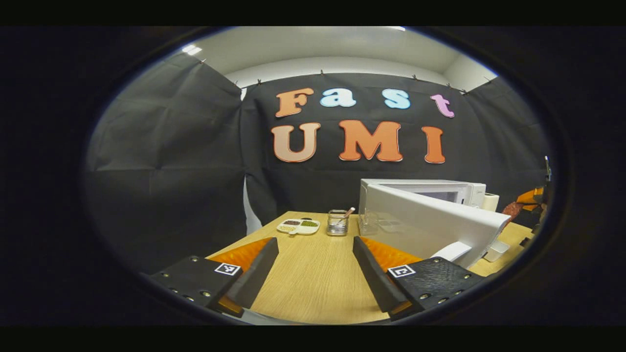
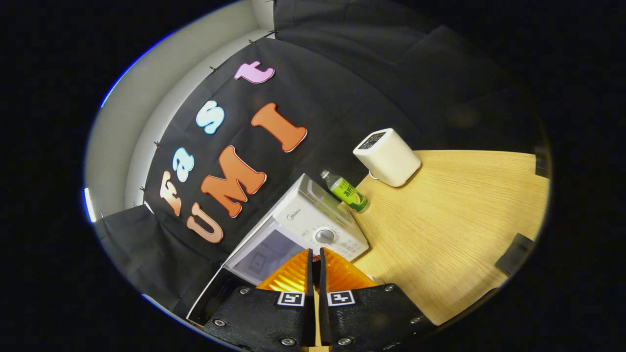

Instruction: Open the microwave oven with the left hand, put the food in, and close the microwave oven.

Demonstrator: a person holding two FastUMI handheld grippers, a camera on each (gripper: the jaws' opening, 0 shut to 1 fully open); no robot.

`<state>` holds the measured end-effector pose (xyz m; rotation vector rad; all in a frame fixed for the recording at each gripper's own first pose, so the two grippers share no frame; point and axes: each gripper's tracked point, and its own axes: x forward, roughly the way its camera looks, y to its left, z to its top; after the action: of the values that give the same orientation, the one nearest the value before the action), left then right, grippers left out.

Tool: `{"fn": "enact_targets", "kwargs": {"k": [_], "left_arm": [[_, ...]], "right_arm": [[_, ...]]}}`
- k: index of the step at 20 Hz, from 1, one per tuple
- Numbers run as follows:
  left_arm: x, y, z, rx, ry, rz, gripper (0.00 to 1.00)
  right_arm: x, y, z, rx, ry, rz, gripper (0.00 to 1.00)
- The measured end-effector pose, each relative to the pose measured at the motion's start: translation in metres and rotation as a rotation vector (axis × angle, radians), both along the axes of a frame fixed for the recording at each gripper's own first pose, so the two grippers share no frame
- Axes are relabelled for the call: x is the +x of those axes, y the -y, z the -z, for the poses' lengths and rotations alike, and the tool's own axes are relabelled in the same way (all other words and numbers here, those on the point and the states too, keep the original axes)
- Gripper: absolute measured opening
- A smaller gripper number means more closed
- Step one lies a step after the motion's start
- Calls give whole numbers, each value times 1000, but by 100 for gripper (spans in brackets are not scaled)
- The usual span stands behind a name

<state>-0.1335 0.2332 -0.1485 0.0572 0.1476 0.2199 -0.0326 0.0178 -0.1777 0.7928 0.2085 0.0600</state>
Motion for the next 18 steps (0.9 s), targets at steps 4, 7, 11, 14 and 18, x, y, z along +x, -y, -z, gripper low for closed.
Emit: {"fn": "enact_targets", "kwargs": {"k": [4, 7, 11, 14, 18], "left_arm": [[4, -1, 0, -10, 0, 7, 93], [8, -6, 2, -13, -6, 7, 93], [8, -11, 3, -16, -6, 3, 93], [11, -14, 1, -21, -3, 5, 93], [15, -15, 1, -17, -4, 14, 94]], "right_arm": [[14, -28, -20, 25, 29, -39, 2], [28, -55, -30, 44, 41, -65, 2], [45, -88, -39, 70, 59, -96, 2], [58, -114, -41, 89, 74, -119, 2], [78, -138, -32, 108, 73, -111, 2]]}}
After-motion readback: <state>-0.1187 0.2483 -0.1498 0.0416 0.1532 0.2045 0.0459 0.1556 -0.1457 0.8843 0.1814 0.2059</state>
